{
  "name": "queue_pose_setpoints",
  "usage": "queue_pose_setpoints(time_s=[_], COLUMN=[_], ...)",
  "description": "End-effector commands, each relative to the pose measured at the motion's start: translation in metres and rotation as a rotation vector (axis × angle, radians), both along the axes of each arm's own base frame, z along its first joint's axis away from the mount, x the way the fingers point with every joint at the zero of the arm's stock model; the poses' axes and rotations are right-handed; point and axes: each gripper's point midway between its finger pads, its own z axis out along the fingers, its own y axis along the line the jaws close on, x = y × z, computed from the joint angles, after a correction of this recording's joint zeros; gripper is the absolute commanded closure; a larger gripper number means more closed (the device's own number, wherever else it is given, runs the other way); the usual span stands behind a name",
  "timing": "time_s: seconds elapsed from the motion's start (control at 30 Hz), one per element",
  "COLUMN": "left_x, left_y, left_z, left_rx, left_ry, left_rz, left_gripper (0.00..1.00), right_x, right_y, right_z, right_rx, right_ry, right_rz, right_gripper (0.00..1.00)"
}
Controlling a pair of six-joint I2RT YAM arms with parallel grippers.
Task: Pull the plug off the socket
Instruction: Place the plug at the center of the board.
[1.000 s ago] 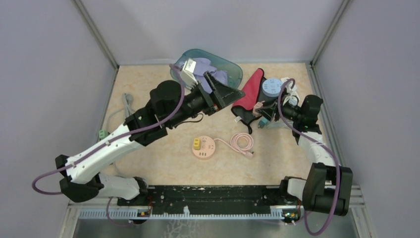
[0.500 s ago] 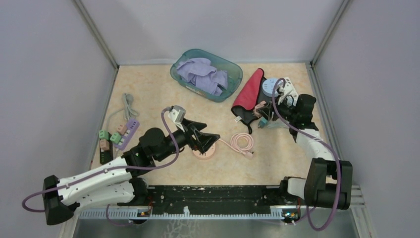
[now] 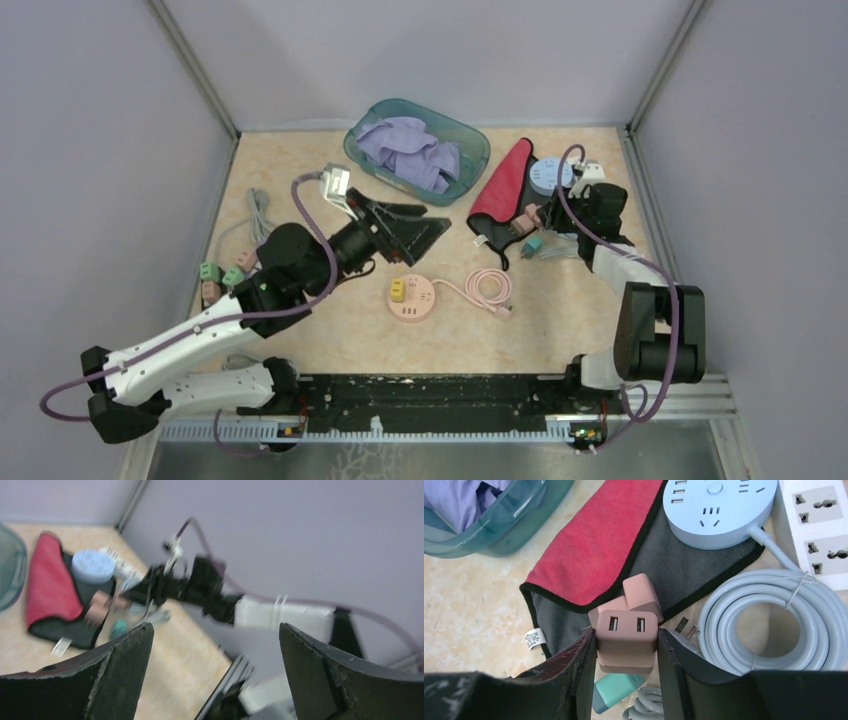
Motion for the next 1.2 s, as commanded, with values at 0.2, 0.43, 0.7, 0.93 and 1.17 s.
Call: queue_pose_setpoints(time_s=[0.2, 0.43, 0.7, 0.93, 1.17], left_x=[0.025, -0.002, -0.015, -0.014, 0.004], left_y=[-0.041, -0.073, -0.084, -0.080, -0.071], left_z=[0.108, 0.172, 0.186, 0.188, 0.134], left_rx=[-0.146, -0.215, -0.229, -0.247, -0.083], left_ry=[0.211, 0.136, 0.114, 0.112, 0.080], left_rz=[0.009, -0.096, -0.074, -0.060, 0.063], left_gripper=[0.00, 0.00, 0.00, 0.00, 0.00], right_x=[0.018, 0.017, 0.013, 0.007, -0.030], right_y=[0.000, 0.000, 0.002, 0.011, 0.061], right_z=[0.006, 0.008, 0.032, 0.046, 0.074], right_rx=[0.008, -0.001, -0.012, -0.011, -0.013], right_ry=[-0.006, -0.004, -0.073, -0.107, -0.244], right_rz=[-0.049, -0.040, -0.017, 0.041, 0.426], right_gripper=[0.71, 0.50, 0.03, 0.01, 0.01])
